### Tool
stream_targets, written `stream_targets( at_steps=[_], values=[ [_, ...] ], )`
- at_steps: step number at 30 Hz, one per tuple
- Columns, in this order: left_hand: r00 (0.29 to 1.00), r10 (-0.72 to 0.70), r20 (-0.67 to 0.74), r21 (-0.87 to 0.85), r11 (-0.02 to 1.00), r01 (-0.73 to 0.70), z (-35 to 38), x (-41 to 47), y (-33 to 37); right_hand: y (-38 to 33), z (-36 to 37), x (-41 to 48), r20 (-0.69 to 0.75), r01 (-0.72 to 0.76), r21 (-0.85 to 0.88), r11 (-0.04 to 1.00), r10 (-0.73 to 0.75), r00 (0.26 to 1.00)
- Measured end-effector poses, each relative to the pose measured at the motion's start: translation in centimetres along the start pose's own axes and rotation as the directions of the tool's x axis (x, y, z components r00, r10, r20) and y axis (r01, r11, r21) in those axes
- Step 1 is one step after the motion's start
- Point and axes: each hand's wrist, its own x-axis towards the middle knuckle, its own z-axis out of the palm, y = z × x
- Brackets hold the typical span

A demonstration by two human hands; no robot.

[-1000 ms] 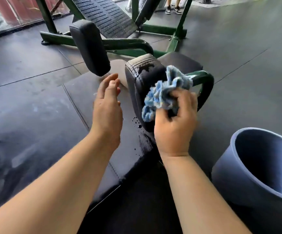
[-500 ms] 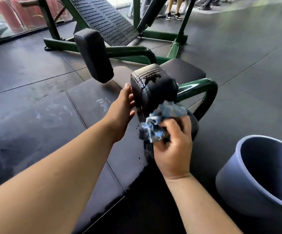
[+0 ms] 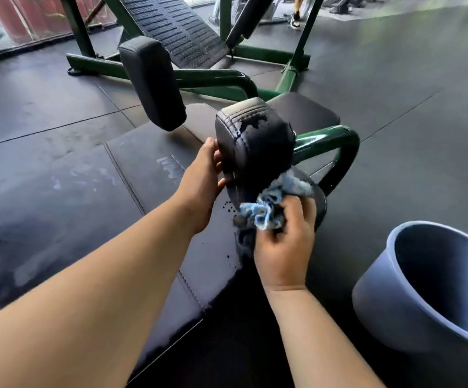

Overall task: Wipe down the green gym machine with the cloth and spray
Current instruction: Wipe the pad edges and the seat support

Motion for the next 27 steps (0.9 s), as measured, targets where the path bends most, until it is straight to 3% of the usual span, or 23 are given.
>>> stream_targets(
  at_steps=[2, 4, 5, 8, 10, 13, 15, 16, 18, 20, 22, 24, 27],
  values=[
    [1.000, -0.003, 0.000, -0.014, 1.000, 0.003, 0.1, 0.2, 0.0, 1.4, 0.0, -1.3, 0.063, -0.168, -0.009, 0.986, 0.169, 0.984],
    [0.999, -0.018, -0.029, -0.032, 0.999, 0.017, 0.1, -0.1, 0.0, 1.0, -0.2, -1.4, 0.045, -0.234, -0.007, 0.972, 0.234, 0.971],
    [1.000, -0.021, -0.019, -0.030, 0.999, 0.020, 0.1, -0.1, -0.3, 0.1, -0.3, -0.8, 0.007, -0.187, 0.012, 0.982, 0.187, 0.982],
    [0.997, -0.071, -0.017, -0.063, 0.996, 0.070, -0.2, -0.2, -0.6, -3.4, -1.3, 2.1, -0.065, 0.140, -0.015, 0.990, -0.141, 0.988],
    [0.994, -0.102, 0.029, -0.136, 0.985, 0.105, -0.7, -0.6, 0.8, -5.9, -2.2, 5.5, 0.008, 0.341, -0.126, 0.932, -0.343, 0.939],
    [0.980, -0.144, 0.137, -0.248, 0.953, 0.175, -1.1, -0.8, 1.3, -6.8, -2.5, 8.1, 0.244, 0.548, -0.153, 0.823, -0.506, 0.828],
    [0.983, -0.139, 0.124, -0.298, 0.939, 0.170, -1.3, -1.0, 1.4, -8.9, -1.5, 10.5, 0.413, 0.536, -0.115, 0.836, -0.450, 0.791],
    [0.982, -0.144, 0.120, -0.322, 0.930, 0.175, -1.5, -1.1, 1.5, -9.9, -0.5, 12.0, 0.490, 0.492, -0.183, 0.851, -0.355, 0.796],
    [0.980, -0.160, 0.119, -0.327, 0.925, 0.191, -1.4, -1.3, 1.1, -11.4, 1.6, 15.8, 0.678, 0.398, -0.386, 0.832, -0.036, 0.734],
    [0.980, -0.154, 0.123, -0.321, 0.928, 0.187, -1.3, -1.2, 0.4, -11.7, 2.4, 17.7, 0.740, 0.338, -0.457, 0.823, 0.141, 0.657],
    [0.980, -0.148, 0.134, -0.330, 0.926, 0.185, -1.8, -1.2, 0.5, -10.9, 1.7, 17.1, 0.772, 0.355, -0.358, 0.863, 0.061, 0.632],
    [0.977, -0.174, 0.124, -0.368, 0.906, 0.208, -2.0, -1.0, 0.3, -9.9, -0.9, 14.4, 0.735, 0.384, -0.170, 0.908, -0.143, 0.663],
    [0.969, -0.183, 0.169, -0.381, 0.894, 0.235, -2.4, -0.5, -0.1, -8.7, -3.7, 12.0, 0.740, 0.500, -0.112, 0.858, -0.264, 0.619]
  ],
)
